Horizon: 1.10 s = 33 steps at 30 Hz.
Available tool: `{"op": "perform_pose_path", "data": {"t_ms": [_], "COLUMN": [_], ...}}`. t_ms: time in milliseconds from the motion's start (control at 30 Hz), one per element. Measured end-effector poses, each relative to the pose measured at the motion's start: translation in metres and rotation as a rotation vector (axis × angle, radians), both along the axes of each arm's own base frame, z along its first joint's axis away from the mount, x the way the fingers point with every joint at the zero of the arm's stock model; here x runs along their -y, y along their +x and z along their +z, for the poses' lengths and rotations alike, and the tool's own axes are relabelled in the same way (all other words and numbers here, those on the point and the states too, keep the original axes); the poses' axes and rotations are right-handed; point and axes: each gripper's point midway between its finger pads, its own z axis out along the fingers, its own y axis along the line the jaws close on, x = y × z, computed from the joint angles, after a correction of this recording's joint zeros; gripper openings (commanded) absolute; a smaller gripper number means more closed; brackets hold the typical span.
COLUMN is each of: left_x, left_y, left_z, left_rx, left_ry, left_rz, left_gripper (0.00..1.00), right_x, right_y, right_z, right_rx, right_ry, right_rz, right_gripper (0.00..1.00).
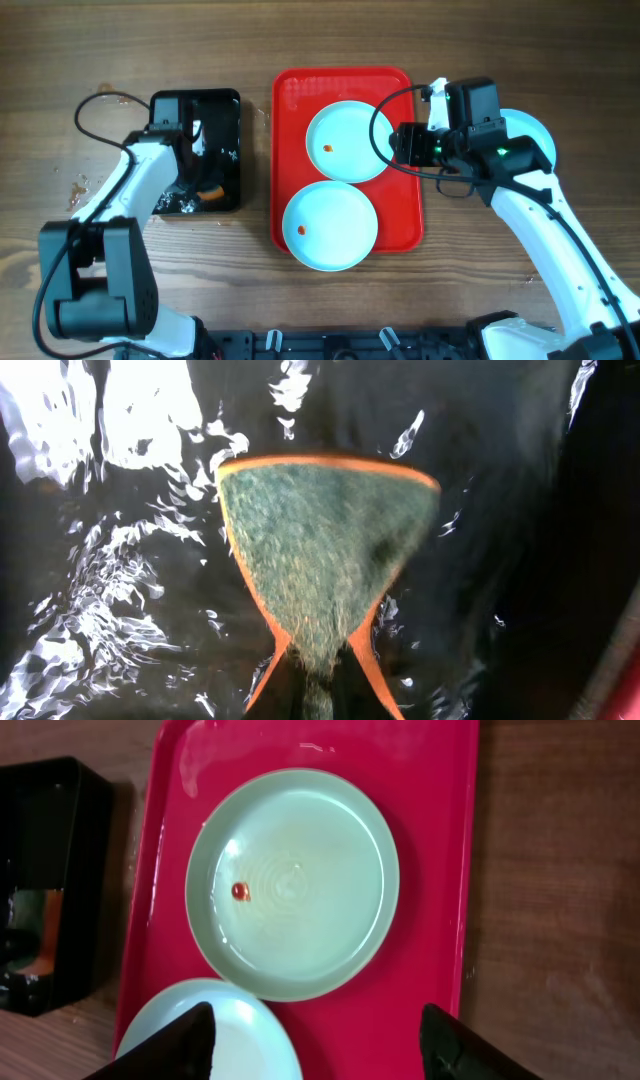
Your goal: Clean dirty plates on tray and stack at the side
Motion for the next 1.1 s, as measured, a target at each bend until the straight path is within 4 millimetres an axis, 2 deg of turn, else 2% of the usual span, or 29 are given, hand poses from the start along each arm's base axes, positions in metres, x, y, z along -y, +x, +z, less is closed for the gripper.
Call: {"op": "perform_pose_path", "data": {"t_ms": [100, 200, 233, 300, 367, 400, 433, 500, 600, 667, 733, 867, 1000, 1100], "left_x": [0.007, 0.032, 0.049, 0.079, 0.115, 0.136, 0.154, 0.188, 0.232, 0.251, 0.267, 0.284, 0.289, 0.293], "left_y": [0.020, 0.059, 0.071, 0.085, 0.093, 0.096, 0.099, 0.099, 0.090, 0.082, 0.076, 0.074, 0.078, 0.084], "left_z": [0.038, 0.089, 0.108, 0.126, 0.135, 0.139, 0.141, 0.136, 0.112, 0.092, 0.067, 0.034, 0.028, 0.012], "left_rx": [0.056, 0.216, 0.284, 0.370, 0.424, 0.448, 0.469, 0.474, 0.417, 0.363, 0.310, 0.261, 0.266, 0.267], "left_ry": [-0.002, -0.039, -0.072, -0.131, -0.201, -0.239, -0.273, -0.323, -0.375, -0.389, -0.393, -0.402, -0.417, -0.422], "left_rz": [-0.016, -0.043, -0.057, -0.079, -0.094, -0.101, -0.104, -0.122, -0.135, -0.129, -0.114, -0.079, -0.062, -0.051], "left_gripper": [0.04, 0.04, 0.04, 0.04, 0.04, 0.04, 0.04, 0.04, 0.04, 0.04, 0.04, 0.04, 0.04, 0.04], "right_x": [-0.005, -0.011, -0.011, -0.011, -0.008, -0.007, -0.004, -0.001, 0.002, 0.002, 0.004, 0.004, 0.004, 0.004], "right_y": [0.018, 0.043, 0.049, 0.063, 0.075, 0.079, 0.079, 0.077, 0.072, 0.070, 0.067, 0.066, 0.064, 0.064], "right_z": [-0.010, -0.038, -0.050, -0.073, -0.099, -0.110, -0.121, -0.137, -0.149, -0.151, -0.153, -0.151, -0.152, -0.152], "right_rx": [0.031, 0.037, 0.027, 0.027, 0.019, 0.013, -0.005, -0.036, -0.072, -0.089, -0.116, -0.140, -0.152, -0.154], "right_ry": [-0.008, -0.023, -0.034, -0.060, -0.093, -0.106, -0.125, -0.148, -0.162, -0.155, -0.139, -0.112, -0.109, -0.107], "right_rz": [0.021, 0.040, 0.040, 0.033, 0.017, 0.014, 0.010, 0.006, 0.003, -0.015, -0.053, -0.099, -0.109, -0.114], "right_gripper": [0.56, 0.52, 0.52, 0.52, 0.42, 0.40, 0.34, 0.22, 0.12, 0.06, 0.05, 0.04, 0.04, 0.05]}}
